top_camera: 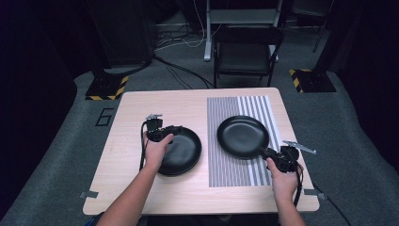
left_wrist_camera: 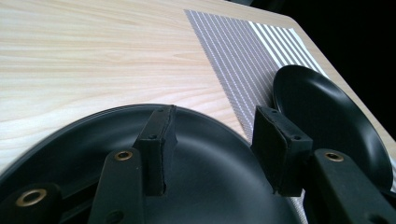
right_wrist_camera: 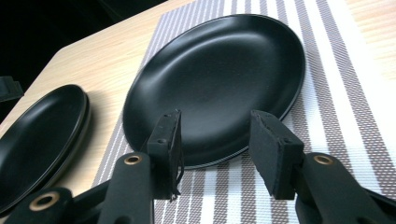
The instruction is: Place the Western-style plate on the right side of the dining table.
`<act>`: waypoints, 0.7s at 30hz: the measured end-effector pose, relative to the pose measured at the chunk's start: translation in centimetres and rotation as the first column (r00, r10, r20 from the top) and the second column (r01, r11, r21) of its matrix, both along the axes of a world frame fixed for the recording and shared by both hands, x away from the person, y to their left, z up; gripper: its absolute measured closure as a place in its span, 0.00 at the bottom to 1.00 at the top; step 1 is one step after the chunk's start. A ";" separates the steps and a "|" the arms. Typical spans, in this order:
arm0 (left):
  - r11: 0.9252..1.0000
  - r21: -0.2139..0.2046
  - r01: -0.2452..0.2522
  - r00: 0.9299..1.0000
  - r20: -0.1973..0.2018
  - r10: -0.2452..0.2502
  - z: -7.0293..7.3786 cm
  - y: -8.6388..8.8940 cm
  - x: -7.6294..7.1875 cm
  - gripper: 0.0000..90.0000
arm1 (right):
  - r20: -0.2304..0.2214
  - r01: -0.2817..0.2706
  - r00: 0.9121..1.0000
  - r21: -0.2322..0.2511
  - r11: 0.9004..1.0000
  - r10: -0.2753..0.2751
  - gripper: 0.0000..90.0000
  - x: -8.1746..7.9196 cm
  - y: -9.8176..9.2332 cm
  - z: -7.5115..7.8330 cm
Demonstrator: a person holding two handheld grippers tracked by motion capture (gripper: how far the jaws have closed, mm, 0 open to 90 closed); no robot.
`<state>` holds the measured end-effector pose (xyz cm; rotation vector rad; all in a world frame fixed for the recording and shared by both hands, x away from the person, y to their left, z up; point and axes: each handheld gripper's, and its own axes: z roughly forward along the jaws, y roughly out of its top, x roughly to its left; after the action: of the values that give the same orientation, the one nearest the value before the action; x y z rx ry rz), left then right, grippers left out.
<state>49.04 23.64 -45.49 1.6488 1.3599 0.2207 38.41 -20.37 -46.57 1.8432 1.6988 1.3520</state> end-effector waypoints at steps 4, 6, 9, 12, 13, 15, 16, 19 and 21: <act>0.999 0.021 0.024 1.000 0.005 -0.025 0.1 1.6 -1.1 0.54 | 0.001 -0.019 1.000 0.011 1.000 0.019 0.59 -0.5 0.2 0.0; 0.999 0.032 0.027 1.000 0.009 -0.028 0.1 2.4 -1.7 0.54 | 0.000 -0.029 1.000 0.013 0.999 0.029 0.59 -0.7 0.3 -0.1; 0.999 0.041 0.025 1.000 0.014 -0.025 0.1 3.7 -2.4 0.53 | -0.001 -0.046 0.999 0.016 0.999 0.046 0.58 -1.0 0.5 0.0; 0.999 0.046 0.015 1.000 0.019 -0.016 0.0 4.9 -3.2 0.53 | -0.001 -0.064 0.998 0.010 0.998 0.064 0.57 -1.4 0.7 0.3; 0.999 0.049 0.010 1.000 0.024 -0.012 0.0 5.3 -3.4 0.52 | 0.001 -0.069 0.998 0.002 0.998 0.069 0.57 -1.6 0.7 0.4; 0.998 0.058 0.010 1.000 0.023 -0.011 -0.1 6.1 -3.9 0.52 | 0.004 -0.077 0.997 -0.005 0.997 0.077 0.57 -1.8 0.8 0.6; 0.998 0.065 0.005 1.000 0.024 -0.007 -0.2 6.5 -4.2 0.52 | 0.009 -0.083 0.996 -0.010 0.996 0.083 0.57 -1.9 0.9 0.7; 0.997 0.077 -0.005 1.000 0.024 0.003 -0.6 7.8 -5.2 0.52 | 0.006 -0.093 0.996 -0.026 0.995 0.093 0.56 -2.1 1.0 0.8; 0.996 0.084 -0.007 1.000 0.021 0.006 -0.9 8.5 -5.6 0.51 | 0.009 -0.102 0.995 -0.031 0.994 0.102 0.56 -2.1 0.9 0.8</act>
<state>43.42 32.15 -46.37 1.7070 1.3570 0.3012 36.28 -19.44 -45.80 1.7513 1.8204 1.3647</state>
